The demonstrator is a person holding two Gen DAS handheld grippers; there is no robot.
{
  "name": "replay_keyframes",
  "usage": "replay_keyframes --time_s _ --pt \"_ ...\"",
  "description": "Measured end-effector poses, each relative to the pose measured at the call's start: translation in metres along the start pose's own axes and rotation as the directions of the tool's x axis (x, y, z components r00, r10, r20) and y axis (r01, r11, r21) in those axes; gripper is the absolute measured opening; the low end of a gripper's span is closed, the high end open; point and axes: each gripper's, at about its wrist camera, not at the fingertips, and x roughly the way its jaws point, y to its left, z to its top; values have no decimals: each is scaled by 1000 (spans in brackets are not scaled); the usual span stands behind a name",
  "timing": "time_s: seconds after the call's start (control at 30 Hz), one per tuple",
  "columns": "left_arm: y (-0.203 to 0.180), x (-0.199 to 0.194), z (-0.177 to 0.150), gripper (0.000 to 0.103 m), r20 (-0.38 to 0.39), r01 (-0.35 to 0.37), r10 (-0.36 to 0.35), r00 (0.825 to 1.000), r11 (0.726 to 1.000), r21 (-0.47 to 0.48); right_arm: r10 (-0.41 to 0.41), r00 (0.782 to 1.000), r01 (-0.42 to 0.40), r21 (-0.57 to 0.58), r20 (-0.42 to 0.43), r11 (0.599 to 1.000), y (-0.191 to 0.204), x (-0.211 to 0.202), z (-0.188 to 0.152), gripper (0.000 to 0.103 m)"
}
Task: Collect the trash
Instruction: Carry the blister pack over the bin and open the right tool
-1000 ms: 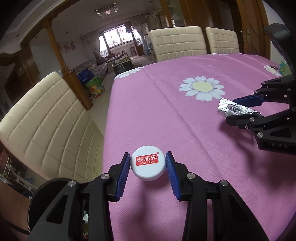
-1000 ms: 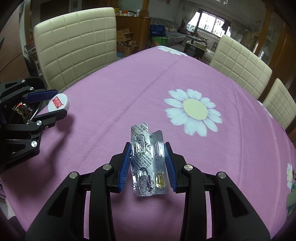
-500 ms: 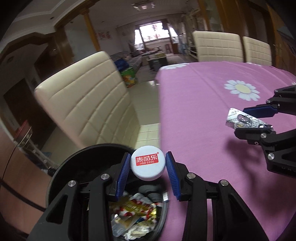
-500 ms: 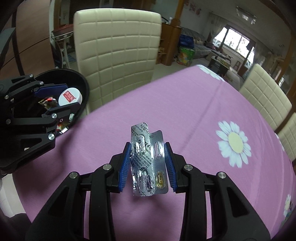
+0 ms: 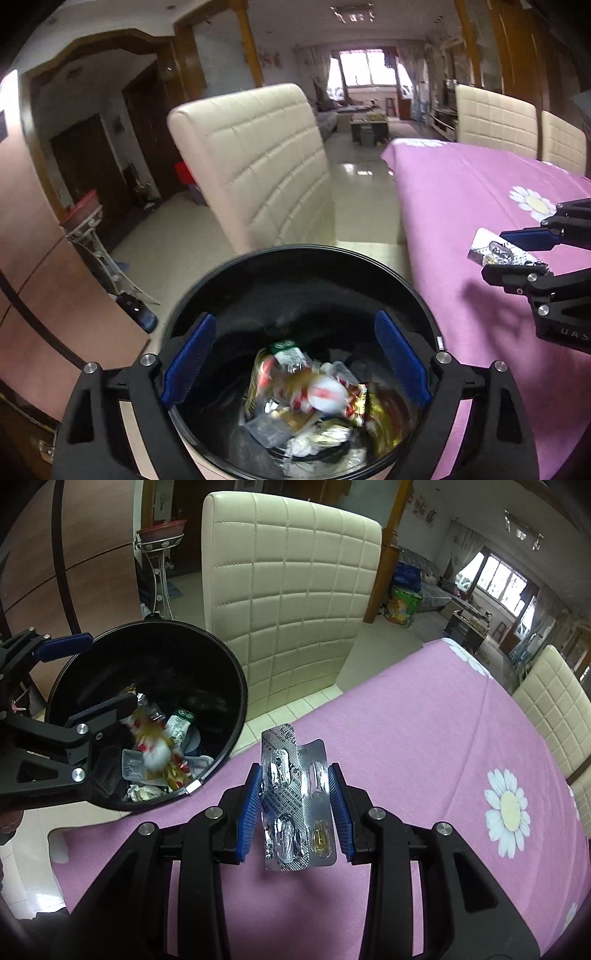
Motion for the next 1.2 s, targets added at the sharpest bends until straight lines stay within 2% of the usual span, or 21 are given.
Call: replay_keyframes --time_s 0.17,0.33,0.53,0.57,0.6,0.63,0.67,0.97,1.1,1.2 --pt "20 -8 1 86 7 -61 61 998 996 -70 38 999 -38 -23 10 999 16 4 12 39" --pt "33 -13 -3 86 7 -163 164 987 985 -63 80 997 -79 -45 5 996 35 10 20 39" --pt "40 -16 -10 86 2 -190 191 982 979 -74 111 994 -110 -85 4 990 56 14 25 40" --pt "40 -16 -9 86 3 -191 192 981 978 -77 118 993 -117 -88 4 989 58 14 25 45" --pt "42 -16 -10 86 2 -194 194 981 978 -80 117 993 -116 -90 13 989 60 13 25 57" --pt "42 -18 -11 86 1 -195 196 981 977 -83 113 993 -110 -88 27 990 60 11 25 65" --pt "44 -19 -12 86 0 -193 194 981 977 -85 108 993 -103 -86 49 991 60 8 25 74" --pt "32 -23 -13 86 -4 -149 150 989 985 -84 54 997 -50 -70 56 996 44 0 14 75" --pt "17 -27 -9 86 9 -86 87 996 992 -95 5 999 -4 -26 51 1000 25 -6 0 86" --pt "-2 -31 -6 86 27 -40 43 999 994 -102 -41 998 41 -2 46 999 7 -15 -16 87"
